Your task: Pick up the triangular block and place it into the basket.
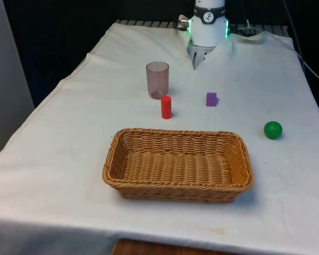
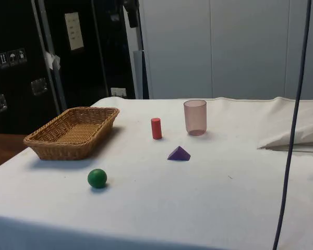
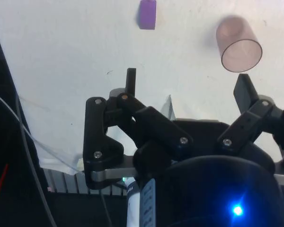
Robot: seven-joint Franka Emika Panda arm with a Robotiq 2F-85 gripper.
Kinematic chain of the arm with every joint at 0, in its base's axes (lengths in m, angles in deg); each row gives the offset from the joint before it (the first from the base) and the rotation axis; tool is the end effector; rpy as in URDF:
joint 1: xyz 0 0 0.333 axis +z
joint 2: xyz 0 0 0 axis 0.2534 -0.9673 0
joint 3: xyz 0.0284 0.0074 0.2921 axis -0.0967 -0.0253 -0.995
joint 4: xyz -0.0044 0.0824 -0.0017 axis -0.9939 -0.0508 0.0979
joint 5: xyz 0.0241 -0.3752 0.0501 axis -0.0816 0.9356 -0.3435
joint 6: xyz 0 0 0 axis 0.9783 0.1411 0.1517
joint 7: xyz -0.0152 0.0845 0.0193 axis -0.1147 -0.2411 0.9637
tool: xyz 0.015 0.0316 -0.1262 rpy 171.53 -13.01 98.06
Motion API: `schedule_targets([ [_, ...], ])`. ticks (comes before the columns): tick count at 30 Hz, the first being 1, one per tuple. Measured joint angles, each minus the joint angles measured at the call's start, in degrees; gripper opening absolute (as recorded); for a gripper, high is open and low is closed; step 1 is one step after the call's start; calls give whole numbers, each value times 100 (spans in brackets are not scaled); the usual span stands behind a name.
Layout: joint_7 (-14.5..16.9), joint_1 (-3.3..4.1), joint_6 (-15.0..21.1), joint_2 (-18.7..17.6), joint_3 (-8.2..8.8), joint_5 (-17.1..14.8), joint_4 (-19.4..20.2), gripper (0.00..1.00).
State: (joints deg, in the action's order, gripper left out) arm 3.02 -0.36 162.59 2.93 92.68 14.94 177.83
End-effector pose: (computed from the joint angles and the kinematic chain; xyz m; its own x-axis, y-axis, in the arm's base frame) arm 0.5520 0.0015 0.4394 0.9977 0.0129 -0.0664 0.0133 -0.9999 0.0054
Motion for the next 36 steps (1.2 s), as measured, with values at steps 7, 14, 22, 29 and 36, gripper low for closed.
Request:
schedule_targets([
  [7,-34,6,166,155,-52,6,281,100],
  [14,-97,6,590,510,-126,52,900,100],
  [22,-103,6,1049,710,-166,57,1421,100],
  [29,-103,6,1530,785,-178,57,1908,100],
  [36,-97,6,2017,837,-183,57,2372,100],
])
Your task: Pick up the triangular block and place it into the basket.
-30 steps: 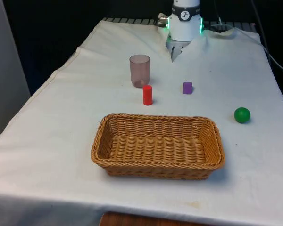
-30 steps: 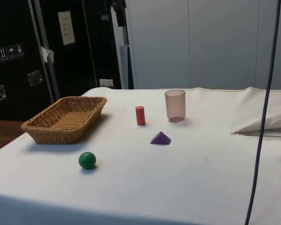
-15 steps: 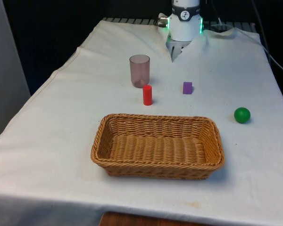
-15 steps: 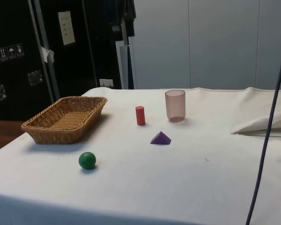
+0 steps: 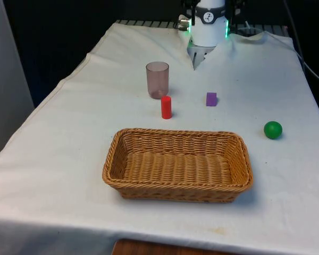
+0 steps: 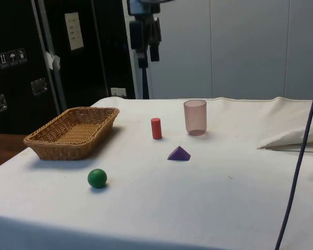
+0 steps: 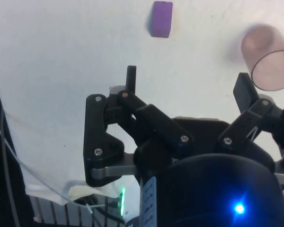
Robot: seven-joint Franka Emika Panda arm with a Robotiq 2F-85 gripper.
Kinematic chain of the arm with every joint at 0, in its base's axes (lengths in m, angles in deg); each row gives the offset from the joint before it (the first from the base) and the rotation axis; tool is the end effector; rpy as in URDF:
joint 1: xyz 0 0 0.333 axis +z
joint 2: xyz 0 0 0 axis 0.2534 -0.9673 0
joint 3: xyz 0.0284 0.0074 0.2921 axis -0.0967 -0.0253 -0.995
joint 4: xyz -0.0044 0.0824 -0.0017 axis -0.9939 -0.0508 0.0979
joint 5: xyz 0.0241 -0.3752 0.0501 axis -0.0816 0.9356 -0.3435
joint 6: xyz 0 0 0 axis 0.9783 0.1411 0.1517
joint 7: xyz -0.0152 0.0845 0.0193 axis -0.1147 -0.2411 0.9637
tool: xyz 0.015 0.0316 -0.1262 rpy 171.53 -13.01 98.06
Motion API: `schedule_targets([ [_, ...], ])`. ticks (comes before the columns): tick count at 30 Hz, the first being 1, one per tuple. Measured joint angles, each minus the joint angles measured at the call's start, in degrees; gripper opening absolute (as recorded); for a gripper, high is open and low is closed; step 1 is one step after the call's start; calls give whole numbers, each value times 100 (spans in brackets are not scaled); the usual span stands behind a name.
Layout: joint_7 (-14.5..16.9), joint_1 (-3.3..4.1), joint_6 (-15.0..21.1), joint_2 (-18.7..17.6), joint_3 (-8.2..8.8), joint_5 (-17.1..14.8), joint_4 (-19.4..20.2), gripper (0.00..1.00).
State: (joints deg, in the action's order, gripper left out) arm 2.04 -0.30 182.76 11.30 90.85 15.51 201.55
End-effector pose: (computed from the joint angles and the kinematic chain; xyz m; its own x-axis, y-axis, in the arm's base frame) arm 0.4942 0.0156 0.3576 0.9993 0.0340 0.0139 0.0343 -0.9993 -0.0179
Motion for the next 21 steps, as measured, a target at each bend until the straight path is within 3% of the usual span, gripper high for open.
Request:
schedule_targets([
  [10,-6,6,705,46,-40,0,613,100],
  [21,-6,6,1232,-109,-74,-6,940,100],
])
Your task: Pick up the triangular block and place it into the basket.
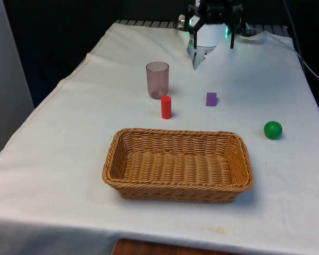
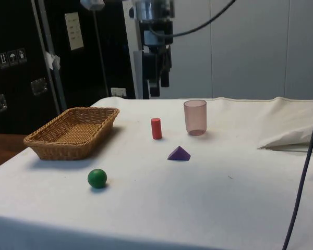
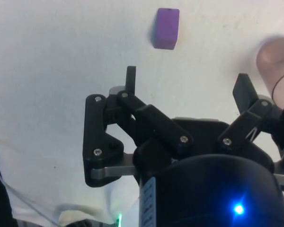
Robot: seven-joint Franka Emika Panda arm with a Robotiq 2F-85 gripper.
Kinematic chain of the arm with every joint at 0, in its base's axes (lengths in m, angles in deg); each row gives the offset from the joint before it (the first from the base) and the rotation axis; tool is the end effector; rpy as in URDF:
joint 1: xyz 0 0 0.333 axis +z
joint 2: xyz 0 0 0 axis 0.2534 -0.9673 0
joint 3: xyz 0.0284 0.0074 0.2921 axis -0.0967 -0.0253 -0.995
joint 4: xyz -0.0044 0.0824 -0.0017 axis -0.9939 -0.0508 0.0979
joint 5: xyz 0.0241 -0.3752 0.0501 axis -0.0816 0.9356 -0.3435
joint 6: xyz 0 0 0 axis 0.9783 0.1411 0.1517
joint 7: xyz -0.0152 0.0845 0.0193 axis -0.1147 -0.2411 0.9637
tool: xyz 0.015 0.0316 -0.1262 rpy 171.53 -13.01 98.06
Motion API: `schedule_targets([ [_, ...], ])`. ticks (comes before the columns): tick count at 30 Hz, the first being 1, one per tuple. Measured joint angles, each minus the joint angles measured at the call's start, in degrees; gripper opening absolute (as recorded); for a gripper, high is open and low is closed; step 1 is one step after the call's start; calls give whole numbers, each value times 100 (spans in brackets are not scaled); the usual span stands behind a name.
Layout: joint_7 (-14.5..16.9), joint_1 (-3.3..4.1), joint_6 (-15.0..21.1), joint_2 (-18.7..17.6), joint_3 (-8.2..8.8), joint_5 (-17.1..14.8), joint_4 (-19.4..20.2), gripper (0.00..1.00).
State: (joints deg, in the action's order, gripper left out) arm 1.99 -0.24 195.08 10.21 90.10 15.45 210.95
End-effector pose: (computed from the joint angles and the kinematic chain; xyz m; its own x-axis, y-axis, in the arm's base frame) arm 0.4714 0.0226 0.2985 0.9978 0.0462 0.0465 0.0469 -0.9988 -0.0140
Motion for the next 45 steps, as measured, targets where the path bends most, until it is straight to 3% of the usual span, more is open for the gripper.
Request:
schedule_targets([
  [29,-435,0,1604,-693,-63,-132,882,100],
  [45,-149,0,2286,-1295,-115,-584,957,100],
])
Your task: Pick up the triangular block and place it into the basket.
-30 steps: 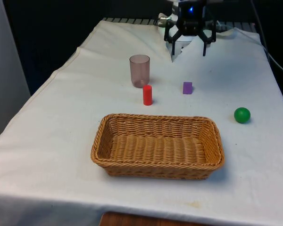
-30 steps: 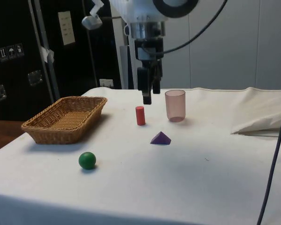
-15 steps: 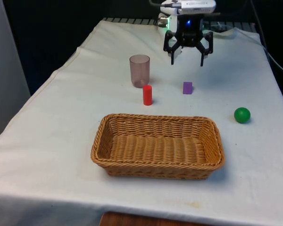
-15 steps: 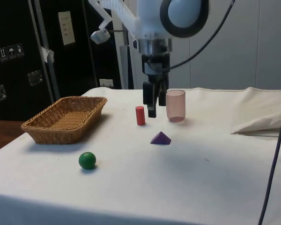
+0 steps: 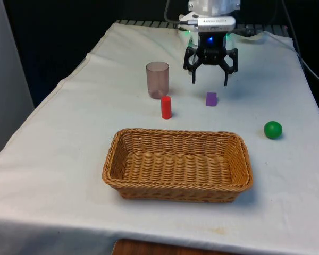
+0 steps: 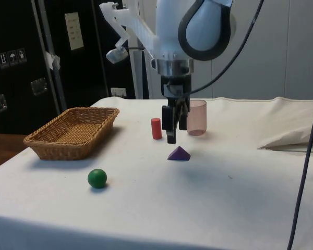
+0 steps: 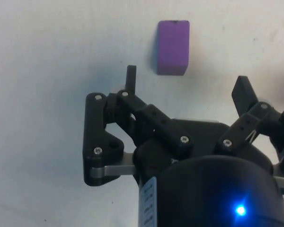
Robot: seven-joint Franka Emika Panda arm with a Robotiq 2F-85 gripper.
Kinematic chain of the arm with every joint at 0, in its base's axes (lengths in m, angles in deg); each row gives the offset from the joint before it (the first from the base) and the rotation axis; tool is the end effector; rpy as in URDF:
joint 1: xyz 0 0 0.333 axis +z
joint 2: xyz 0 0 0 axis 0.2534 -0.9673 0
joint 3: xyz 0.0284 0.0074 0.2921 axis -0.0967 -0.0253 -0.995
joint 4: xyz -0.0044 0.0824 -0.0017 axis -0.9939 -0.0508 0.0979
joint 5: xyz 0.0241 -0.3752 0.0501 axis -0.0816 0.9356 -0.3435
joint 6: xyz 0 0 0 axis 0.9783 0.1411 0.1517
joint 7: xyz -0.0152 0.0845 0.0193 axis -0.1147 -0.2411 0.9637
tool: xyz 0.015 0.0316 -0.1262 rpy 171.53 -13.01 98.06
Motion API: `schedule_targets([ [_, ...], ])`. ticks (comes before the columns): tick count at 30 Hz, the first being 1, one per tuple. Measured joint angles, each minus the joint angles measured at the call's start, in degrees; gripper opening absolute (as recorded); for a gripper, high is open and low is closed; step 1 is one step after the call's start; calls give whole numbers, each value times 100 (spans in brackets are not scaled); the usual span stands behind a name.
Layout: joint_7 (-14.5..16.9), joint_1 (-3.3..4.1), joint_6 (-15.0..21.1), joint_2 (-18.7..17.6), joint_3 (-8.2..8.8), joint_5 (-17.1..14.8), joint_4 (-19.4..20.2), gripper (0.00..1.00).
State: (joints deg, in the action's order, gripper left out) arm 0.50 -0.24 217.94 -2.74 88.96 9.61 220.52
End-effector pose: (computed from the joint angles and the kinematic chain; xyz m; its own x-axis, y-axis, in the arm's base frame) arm 0.4347 0.0213 0.1739 0.9970 -0.0521 0.0570 -0.0515 -0.9986 -0.0117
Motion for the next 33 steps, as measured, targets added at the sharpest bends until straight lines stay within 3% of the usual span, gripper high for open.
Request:
schedule_targets([
  [33,155,0,785,-693,-166,0,-23,100],
])
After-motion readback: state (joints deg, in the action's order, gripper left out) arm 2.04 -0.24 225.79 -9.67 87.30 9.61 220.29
